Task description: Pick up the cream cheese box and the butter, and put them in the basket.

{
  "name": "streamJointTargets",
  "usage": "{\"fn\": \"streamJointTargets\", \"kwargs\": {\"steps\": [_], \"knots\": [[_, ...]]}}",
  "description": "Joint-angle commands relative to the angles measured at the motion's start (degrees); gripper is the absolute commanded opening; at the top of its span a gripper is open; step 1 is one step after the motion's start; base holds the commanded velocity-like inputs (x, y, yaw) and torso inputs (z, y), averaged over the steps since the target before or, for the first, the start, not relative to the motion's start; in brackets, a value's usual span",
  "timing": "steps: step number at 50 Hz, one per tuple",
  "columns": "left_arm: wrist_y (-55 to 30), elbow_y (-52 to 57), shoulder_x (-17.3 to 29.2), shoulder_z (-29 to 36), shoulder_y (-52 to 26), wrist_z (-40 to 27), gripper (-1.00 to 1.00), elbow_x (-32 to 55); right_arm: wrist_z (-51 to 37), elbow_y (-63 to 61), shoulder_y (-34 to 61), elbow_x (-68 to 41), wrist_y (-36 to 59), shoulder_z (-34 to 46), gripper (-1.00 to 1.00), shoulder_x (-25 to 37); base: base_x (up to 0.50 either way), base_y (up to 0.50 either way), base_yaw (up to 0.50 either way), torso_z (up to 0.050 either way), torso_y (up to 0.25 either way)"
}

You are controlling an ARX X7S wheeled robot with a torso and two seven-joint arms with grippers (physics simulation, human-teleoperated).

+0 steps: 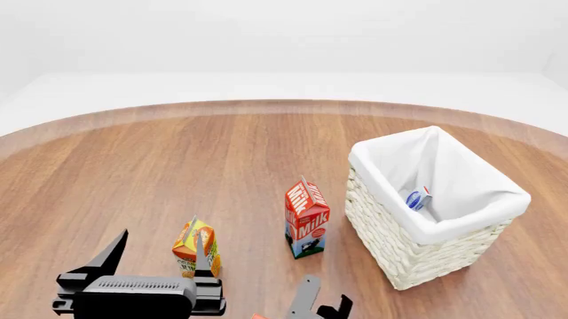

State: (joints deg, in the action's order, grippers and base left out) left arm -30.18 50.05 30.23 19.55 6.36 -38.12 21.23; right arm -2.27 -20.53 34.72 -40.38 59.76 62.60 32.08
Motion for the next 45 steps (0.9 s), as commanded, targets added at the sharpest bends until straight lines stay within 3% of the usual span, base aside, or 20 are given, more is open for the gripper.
{"fn": "streamJointTargets", "kwargs": {"steps": [1, 26, 45], "knots": [[0.1, -0.1, 0.1, 0.1, -0.1, -0.2, 1.00, 0.0, -3.4, -4.5, 0.7, -3.3, 2.6, -5.7, -1.00, 0.7, 0.00, 0.00, 0.00, 0.000, 0.000], [-0.2, 0.2, 0.4, -0.1, -0.3, -0.6, 1.00, 0.7, -21.1, -18.3, 4.5, -25.4, 17.1, -26.5, -1.00, 2.4, 0.00, 0.00, 0.00, 0.001, 0.001], [0.1, -0.1, 0.4, 1.1, -0.5, -0.8, 1.00, 0.0, -31.0, -12.7, 17.8, -42.3, 23.3, -35.1, -1.00, 0.7, 0.00, 0.00, 0.00, 0.000, 0.001]]}}
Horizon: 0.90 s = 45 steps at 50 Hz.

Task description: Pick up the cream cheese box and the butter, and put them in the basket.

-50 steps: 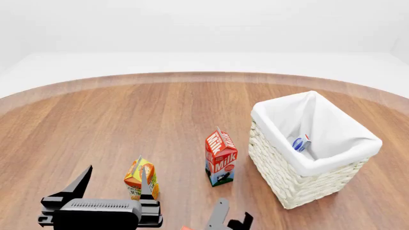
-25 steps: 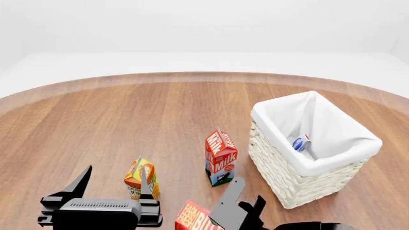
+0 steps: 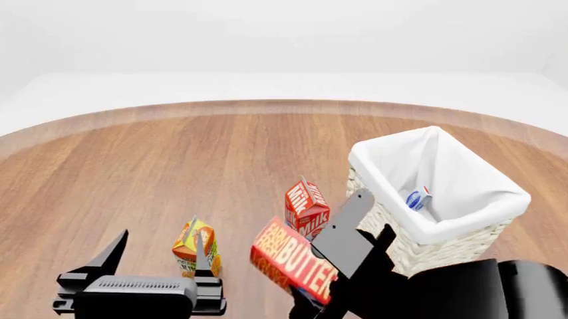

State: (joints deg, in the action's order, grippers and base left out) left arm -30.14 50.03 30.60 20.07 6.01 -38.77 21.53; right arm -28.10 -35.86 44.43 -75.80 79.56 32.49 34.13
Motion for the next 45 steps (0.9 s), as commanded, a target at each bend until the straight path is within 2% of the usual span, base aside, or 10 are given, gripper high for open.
{"fn": "streamJointTargets", "kwargs": {"steps": [1, 23, 45], "knots": [[0.0, -0.1, -0.1, 0.7, -0.2, -0.1, 1.00, -0.3, -4.7, 3.7, 9.1, -6.7, 3.6, -4.8, -1.00, -1.7, 0.00, 0.00, 0.00, 0.000, 0.000], [-0.2, 0.2, 0.4, 0.4, -0.4, -0.3, 1.00, 0.5, -1.0, 23.4, 27.3, -2.7, 4.6, -2.2, -1.00, -5.8, 0.00, 0.00, 0.00, 0.000, 0.001], [0.0, 0.0, 0.6, 0.4, -0.6, -0.6, 1.00, 0.6, -3.0, 42.0, 40.1, -3.2, 6.5, -3.4, -1.00, -4.7, 0.00, 0.00, 0.00, 0.000, 0.001]]}}
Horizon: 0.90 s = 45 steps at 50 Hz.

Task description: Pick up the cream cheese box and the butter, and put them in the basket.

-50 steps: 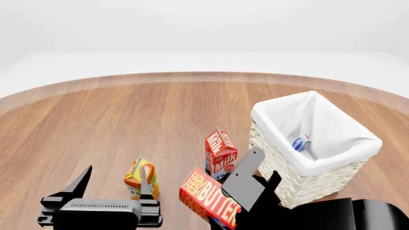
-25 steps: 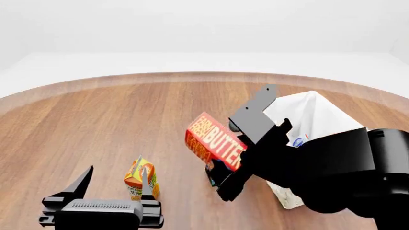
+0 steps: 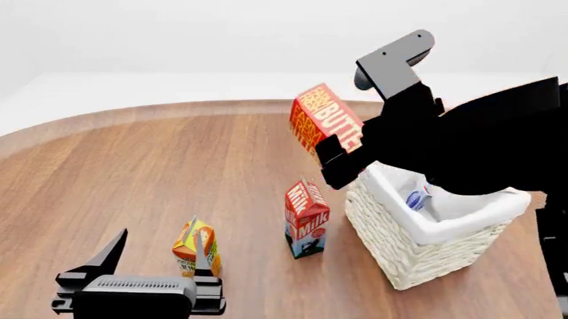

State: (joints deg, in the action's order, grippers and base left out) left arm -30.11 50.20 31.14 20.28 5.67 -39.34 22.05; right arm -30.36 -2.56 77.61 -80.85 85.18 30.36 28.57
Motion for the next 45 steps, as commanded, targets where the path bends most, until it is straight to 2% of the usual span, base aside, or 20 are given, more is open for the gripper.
{"fn": "streamJointTargets", "kwargs": {"steps": [1, 9, 19, 25, 45], "knots": [[0.0, -0.1, 0.2, 0.2, -0.2, 0.0, 1.00, 0.1, -1.6, 9.7, 7.1, 1.4, 1.0, -1.6, -1.00, 0.8, 0.00, 0.00, 0.00, 0.000, 0.000], [-0.4, -0.1, 0.0, 0.5, -0.7, -0.2, 1.00, 0.2, -0.4, 14.8, 10.2, 2.4, 0.6, -0.7, -1.00, 2.7, 0.00, 0.00, 0.00, 0.001, 0.001], [-0.2, 0.1, 0.2, 0.4, -0.4, -0.4, 1.00, 0.2, 3.5, 15.3, 11.0, 5.5, -1.6, 2.3, -1.00, 6.1, 0.00, 0.00, 0.00, 0.000, 0.001], [0.0, 0.0, 0.2, 0.5, -0.5, -0.4, 1.00, 0.3, 2.0, 15.7, 9.2, 4.3, -1.8, 1.3, -1.00, 8.3, 0.00, 0.00, 0.00, 0.000, 0.002], [-0.4, 0.2, 0.3, 1.1, -0.9, -0.7, 1.00, 0.2, 5.2, 17.4, 3.4, 7.9, -7.1, 4.2, -1.00, 11.6, 0.00, 0.00, 0.00, 0.001, 0.001]]}}
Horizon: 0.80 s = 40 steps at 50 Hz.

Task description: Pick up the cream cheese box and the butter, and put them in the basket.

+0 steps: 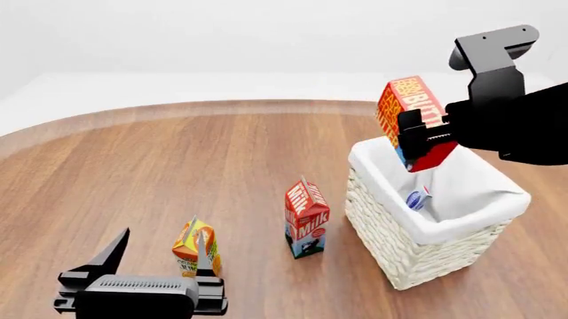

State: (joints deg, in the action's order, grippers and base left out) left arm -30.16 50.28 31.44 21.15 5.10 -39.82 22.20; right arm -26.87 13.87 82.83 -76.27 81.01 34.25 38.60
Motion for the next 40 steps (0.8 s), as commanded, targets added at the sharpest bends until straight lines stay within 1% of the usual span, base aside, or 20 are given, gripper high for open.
{"fn": "streamJointTargets", "kwargs": {"steps": [1, 11, 26, 40], "knots": [[-0.3, 0.3, 0.1, 0.3, -0.2, -0.3, 1.00, 0.0, 2.0, 1.3, -2.1, 3.8, -3.3, 0.7, -1.00, 1.6, 0.00, 0.00, 0.00, 0.000, 0.000], [0.0, -0.2, 0.1, 0.5, -0.3, -0.2, 1.00, 0.0, 4.1, 3.5, -4.0, 7.3, -6.4, 3.6, -1.00, 0.8, 0.00, 0.00, 0.00, 0.001, 0.001], [0.0, -0.2, 0.1, 0.9, -0.5, -0.4, 1.00, -0.1, 9.4, 12.8, -3.7, 14.0, -11.7, 8.3, -1.00, -1.6, 0.00, 0.00, 0.00, 0.000, 0.001], [-0.2, -0.2, 0.1, 1.3, -0.7, -0.6, 1.00, -0.2, 11.4, 18.1, -3.6, 16.5, -14.1, 9.7, -1.00, -2.4, 0.00, 0.00, 0.00, 0.001, 0.001]]}}
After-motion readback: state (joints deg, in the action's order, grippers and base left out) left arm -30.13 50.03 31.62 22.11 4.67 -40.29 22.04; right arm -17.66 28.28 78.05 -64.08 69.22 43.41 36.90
